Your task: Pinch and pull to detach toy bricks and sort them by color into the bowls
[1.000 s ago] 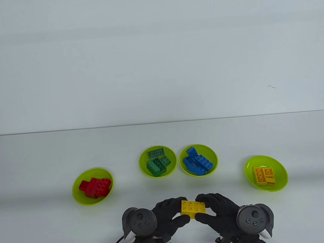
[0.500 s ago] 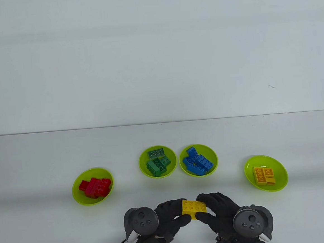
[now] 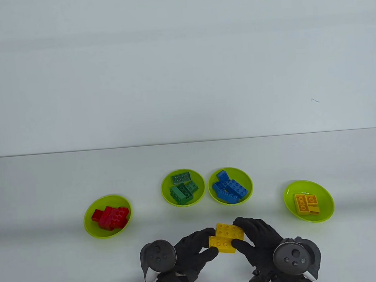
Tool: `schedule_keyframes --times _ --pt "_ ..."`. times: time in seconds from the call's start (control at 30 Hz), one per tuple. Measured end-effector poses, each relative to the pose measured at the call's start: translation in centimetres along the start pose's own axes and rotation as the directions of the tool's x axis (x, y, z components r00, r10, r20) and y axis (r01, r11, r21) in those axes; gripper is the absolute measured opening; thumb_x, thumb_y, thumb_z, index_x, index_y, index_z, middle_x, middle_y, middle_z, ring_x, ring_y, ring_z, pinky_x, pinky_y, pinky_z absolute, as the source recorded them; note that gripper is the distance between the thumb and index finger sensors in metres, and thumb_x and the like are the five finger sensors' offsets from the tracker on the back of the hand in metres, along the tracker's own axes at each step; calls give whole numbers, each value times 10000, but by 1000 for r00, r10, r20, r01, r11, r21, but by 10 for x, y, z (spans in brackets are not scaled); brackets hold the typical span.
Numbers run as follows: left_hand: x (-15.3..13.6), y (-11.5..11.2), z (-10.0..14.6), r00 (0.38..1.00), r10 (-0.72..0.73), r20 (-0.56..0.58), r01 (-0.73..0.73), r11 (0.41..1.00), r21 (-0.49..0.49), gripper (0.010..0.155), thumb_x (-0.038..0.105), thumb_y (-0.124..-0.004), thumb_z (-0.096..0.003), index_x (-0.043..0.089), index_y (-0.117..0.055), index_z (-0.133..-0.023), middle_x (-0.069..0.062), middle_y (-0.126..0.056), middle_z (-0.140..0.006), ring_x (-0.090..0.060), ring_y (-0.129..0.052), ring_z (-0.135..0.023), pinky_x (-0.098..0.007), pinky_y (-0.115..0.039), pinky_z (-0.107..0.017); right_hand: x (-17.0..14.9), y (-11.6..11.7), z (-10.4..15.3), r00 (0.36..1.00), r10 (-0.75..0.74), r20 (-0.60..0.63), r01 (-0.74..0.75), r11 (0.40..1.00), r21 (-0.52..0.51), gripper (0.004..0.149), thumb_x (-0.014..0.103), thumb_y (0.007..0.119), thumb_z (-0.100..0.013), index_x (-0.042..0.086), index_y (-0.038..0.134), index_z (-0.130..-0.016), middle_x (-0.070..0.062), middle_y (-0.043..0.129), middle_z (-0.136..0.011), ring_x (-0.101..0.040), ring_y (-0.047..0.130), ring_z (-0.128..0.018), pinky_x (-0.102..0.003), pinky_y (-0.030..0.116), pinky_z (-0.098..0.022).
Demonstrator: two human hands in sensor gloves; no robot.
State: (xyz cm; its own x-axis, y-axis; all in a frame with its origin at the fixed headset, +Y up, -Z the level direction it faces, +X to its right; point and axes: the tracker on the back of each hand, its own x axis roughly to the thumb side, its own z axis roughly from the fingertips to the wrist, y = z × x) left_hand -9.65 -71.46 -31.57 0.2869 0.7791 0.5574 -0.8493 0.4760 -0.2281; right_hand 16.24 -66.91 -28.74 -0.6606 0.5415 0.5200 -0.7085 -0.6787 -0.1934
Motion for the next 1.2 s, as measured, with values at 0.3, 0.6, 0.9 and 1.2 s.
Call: schedule_keyframes --times 0.3,0.6,0.9,1.2 --pt "0 18 2 1000 -1 4 0 997 77 643 389 -743 -475 1 -664 -982 -284 -810 -888 -428 -868 -767 -573 -678 -598 -57 -24 -14 968 111 -224 -122 992 -37 593 342 782 -485 -6 721 -961 -267 823 -887 -444 863 -738 -589 639 -625" --pt "-3 21 2 1000 1 -8 -1 996 94 639 380 -755 -470 5 -667 -981 -282 -812 -888 -425 -871 -766 -569 -682 -598 -129 -59 -21 835 252 -489 -302 953 -24 592 357 801 -482 2 733 -951 -256 837 -875 -434 876 -725 -580 649 -620" --pt "-3 21 2 1000 -3 -10 4 996 92 639 381 -758 -468 7 -671 -979 -280 -818 -884 -424 -875 -763 -568 -685 -597 -173 -53 -14 673 418 -611 -468 880 87 595 368 818 -476 1 749 -939 -254 856 -855 -430 890 -707 -579 662 -609" --pt "-4 20 3 1000 -2 -13 3 997 83 639 382 -759 -468 6 -674 -977 -279 -819 -884 -423 -876 -762 -568 -686 -596 -177 -45 -13 692 360 -626 -430 902 44 686 414 793 -488 -18 660 -1003 -287 760 -951 -479 810 -800 -602 596 -653"
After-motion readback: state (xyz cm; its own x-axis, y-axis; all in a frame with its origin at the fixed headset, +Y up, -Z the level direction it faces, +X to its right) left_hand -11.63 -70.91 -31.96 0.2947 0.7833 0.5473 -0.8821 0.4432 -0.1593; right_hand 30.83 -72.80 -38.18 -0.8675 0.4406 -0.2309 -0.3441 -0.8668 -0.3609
